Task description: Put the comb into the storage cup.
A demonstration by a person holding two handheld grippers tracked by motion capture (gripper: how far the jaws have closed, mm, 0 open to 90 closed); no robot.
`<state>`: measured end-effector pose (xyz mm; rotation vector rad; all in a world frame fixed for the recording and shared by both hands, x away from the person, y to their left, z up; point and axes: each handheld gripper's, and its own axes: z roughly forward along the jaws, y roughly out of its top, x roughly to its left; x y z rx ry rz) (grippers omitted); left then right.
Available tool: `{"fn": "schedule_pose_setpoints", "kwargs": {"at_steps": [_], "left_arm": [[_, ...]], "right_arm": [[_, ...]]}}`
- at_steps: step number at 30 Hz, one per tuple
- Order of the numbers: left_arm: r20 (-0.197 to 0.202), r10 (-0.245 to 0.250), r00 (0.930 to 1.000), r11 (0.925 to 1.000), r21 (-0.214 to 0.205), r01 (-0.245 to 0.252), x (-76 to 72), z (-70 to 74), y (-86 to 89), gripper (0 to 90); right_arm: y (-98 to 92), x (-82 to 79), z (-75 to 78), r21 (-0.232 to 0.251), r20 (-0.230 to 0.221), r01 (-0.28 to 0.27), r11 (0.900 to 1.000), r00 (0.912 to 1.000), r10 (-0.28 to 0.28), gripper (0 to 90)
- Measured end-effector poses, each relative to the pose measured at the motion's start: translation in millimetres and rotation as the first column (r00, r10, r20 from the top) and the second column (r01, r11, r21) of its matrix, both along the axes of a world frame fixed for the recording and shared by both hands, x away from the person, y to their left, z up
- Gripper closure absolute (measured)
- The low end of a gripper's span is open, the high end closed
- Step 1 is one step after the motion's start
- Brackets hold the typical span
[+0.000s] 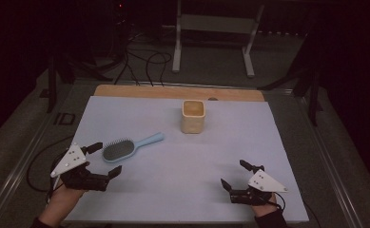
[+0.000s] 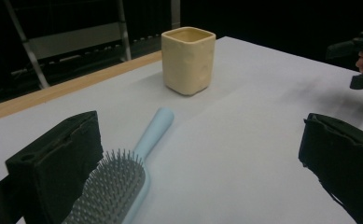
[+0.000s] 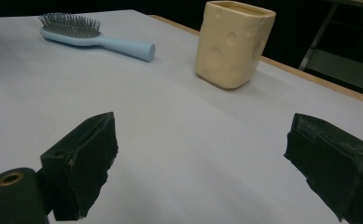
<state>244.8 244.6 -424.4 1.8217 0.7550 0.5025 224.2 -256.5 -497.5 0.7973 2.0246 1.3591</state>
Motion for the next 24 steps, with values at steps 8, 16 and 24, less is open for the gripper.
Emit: {"fn": "schedule_pose_setpoints", "kwargs": {"at_steps": [8, 16, 24], "left_arm": [[-0.034, 0.003, 0.9994, 1.0000, -0.001, -0.003, 16.8, 4.2, -7.1, 0.0], [-0.058, 0.002, 0.9983, 1.0000, 0.001, -0.002, 31.6, 7.0, -15.1, 0.0], [-0.065, 0.002, 0.9979, 1.0000, 0.003, -0.002, 44.1, 12.9, -23.3, 0.0]], "right_arm": [[-0.4, 0.3, 0.2, 0.002, -0.003, -0.001, 1.0000, 1.0000, 0.001, 8.6], [-0.4, -0.3, 0.4, 0.002, -0.001, -0.005, 1.0000, 1.0000, 0.005, 8.6], [-0.4, 0.0, 0.5, 0.004, -0.001, -0.003, 1.0000, 1.0000, 0.003, 8.6]]}}
